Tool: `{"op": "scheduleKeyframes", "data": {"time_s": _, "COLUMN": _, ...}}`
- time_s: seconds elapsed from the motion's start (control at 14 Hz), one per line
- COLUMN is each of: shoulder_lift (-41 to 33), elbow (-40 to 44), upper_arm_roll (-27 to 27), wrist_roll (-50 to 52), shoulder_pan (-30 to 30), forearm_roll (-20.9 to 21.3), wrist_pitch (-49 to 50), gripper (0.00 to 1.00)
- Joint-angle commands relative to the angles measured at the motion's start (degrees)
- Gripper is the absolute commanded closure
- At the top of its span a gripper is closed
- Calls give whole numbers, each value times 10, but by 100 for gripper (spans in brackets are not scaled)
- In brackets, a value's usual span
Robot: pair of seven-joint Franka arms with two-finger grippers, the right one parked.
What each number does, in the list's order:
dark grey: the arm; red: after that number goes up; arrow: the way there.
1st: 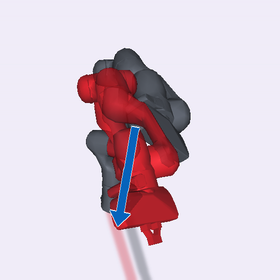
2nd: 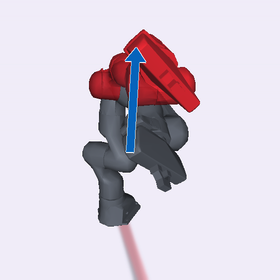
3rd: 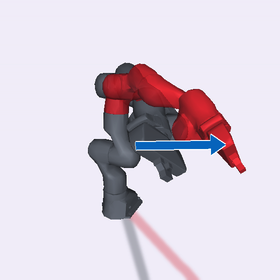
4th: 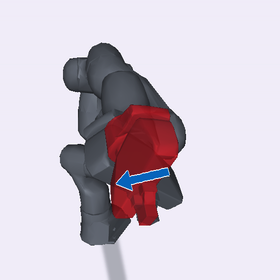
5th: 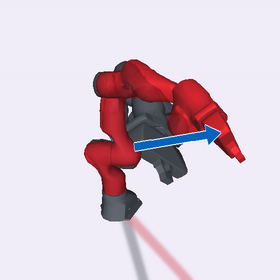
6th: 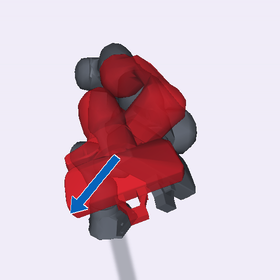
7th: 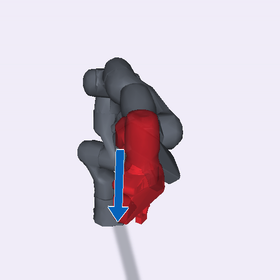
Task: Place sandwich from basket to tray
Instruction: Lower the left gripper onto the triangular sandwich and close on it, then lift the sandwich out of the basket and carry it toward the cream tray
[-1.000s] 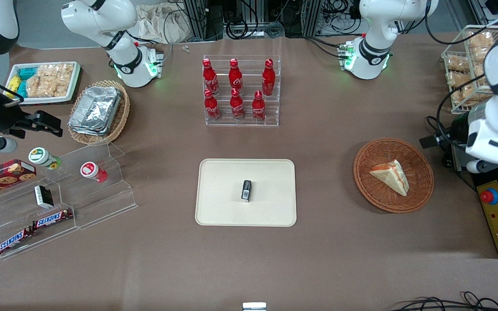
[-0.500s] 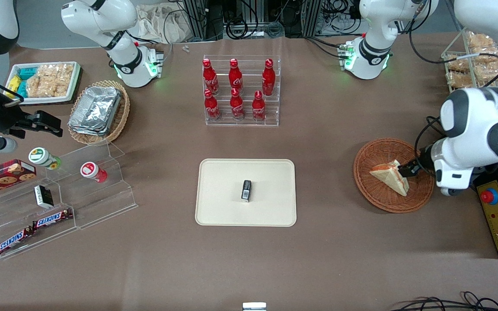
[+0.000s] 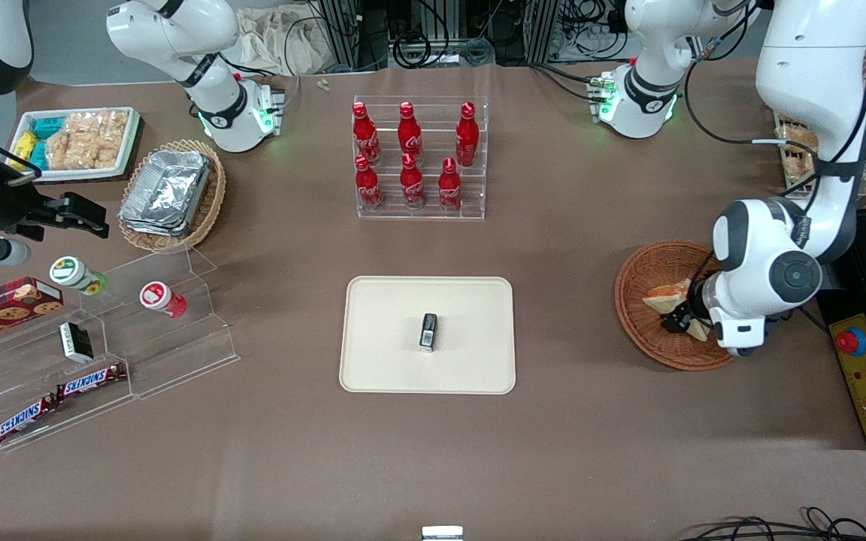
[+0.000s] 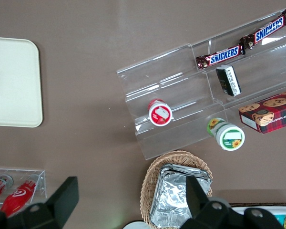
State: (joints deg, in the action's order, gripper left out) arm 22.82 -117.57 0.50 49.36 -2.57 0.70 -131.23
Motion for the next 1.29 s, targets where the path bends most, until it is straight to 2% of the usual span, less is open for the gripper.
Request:
{"op": "scheduleKeyframes", "data": {"time_s": 0.0, "shoulder_lift": -1, "elbow": -23, "upper_arm_roll": 1, "wrist_roll": 13, "shoulder_pan": 1, "forearm_roll": 1, "wrist_pitch": -25, "gripper": 63}}
{"op": "scheduleKeyframes", "data": {"time_s": 0.07, "shoulder_lift": -4, "elbow": -21, "upper_arm_roll": 1, "wrist_roll": 12, "shoulder_pan": 4, "forearm_roll": 1, "wrist_pitch": -23, "gripper": 91}}
{"op": "scheduleKeyframes", "data": {"time_s": 0.14, "shoulder_lift": -10, "elbow": -21, "upper_arm_roll": 1, "wrist_roll": 10, "shoulder_pan": 5, "forearm_roll": 2, "wrist_pitch": -18, "gripper": 100}}
{"op": "scheduleKeyframes", "data": {"time_s": 0.29, "shoulder_lift": -28, "elbow": -14, "upper_arm_roll": 2, "wrist_roll": 2, "shoulder_pan": 5, "forearm_roll": 2, "wrist_pitch": 3, "gripper": 100}}
{"op": "scheduleKeyframes", "data": {"time_s": 0.43, "shoulder_lift": -53, "elbow": 20, "upper_arm_roll": 2, "wrist_roll": -10, "shoulder_pan": 5, "forearm_roll": 4, "wrist_pitch": 67, "gripper": 100}}
{"op": "scheduleKeyframes", "data": {"time_s": 0.71, "shoulder_lift": -81, "elbow": 156, "upper_arm_roll": -10, "wrist_roll": -41, "shoulder_pan": -4, "forearm_roll": 0, "wrist_pitch": 259, "gripper": 100}}
{"op": "scheduleKeyframes", "data": {"time_s": 0.86, "shoulder_lift": -75, "elbow": 210, "upper_arm_roll": -58, "wrist_roll": -43, "shoulder_pan": -6, "forearm_roll": -2, "wrist_pitch": 292, "gripper": 100}}
{"op": "scheduleKeyframes", "data": {"time_s": 1.07, "shoulder_lift": -50, "elbow": 221, "upper_arm_roll": -135, "wrist_roll": -148, "shoulder_pan": -7, "forearm_roll": -4, "wrist_pitch": 288, "gripper": 100}}
{"op": "scheduleKeyframes", "data": {"time_s": 1.21, "shoulder_lift": -24, "elbow": 221, "upper_arm_roll": -175, "wrist_roll": -172, "shoulder_pan": -8, "forearm_roll": 1, "wrist_pitch": 252, "gripper": 100}}
